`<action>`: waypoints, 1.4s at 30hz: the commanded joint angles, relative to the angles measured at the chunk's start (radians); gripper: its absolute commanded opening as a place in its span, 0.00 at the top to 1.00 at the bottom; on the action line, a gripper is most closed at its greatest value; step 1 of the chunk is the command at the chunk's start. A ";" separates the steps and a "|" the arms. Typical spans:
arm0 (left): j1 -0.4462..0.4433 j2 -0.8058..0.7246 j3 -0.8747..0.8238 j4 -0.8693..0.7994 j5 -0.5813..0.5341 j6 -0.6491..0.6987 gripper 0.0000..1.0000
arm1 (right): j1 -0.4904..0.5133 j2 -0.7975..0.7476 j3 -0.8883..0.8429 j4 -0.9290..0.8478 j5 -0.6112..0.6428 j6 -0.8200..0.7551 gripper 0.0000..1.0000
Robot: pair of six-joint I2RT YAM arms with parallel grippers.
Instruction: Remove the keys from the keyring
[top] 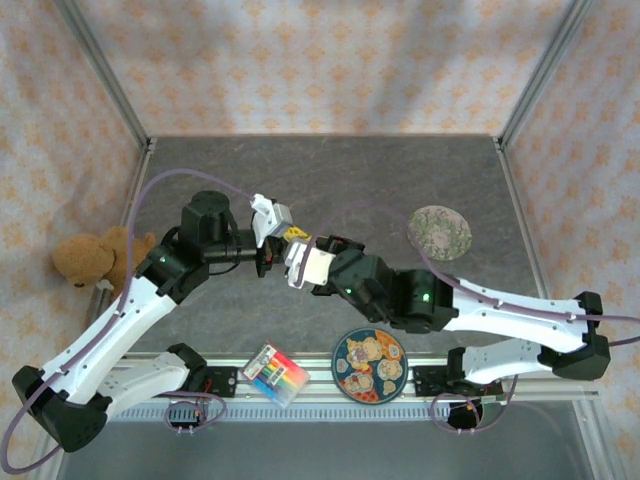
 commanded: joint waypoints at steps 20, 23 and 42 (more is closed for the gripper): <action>-0.059 -0.057 -0.148 0.517 -0.053 -0.202 0.69 | -0.037 -0.025 -0.194 0.363 -0.190 0.224 1.00; -0.061 -0.082 -0.173 0.514 -0.072 -0.199 0.61 | -0.067 -0.078 -0.202 0.380 -0.179 0.256 1.00; -0.064 -0.215 -0.257 0.445 -0.213 -0.162 0.00 | -0.224 -0.129 -0.150 0.288 -0.225 0.409 1.00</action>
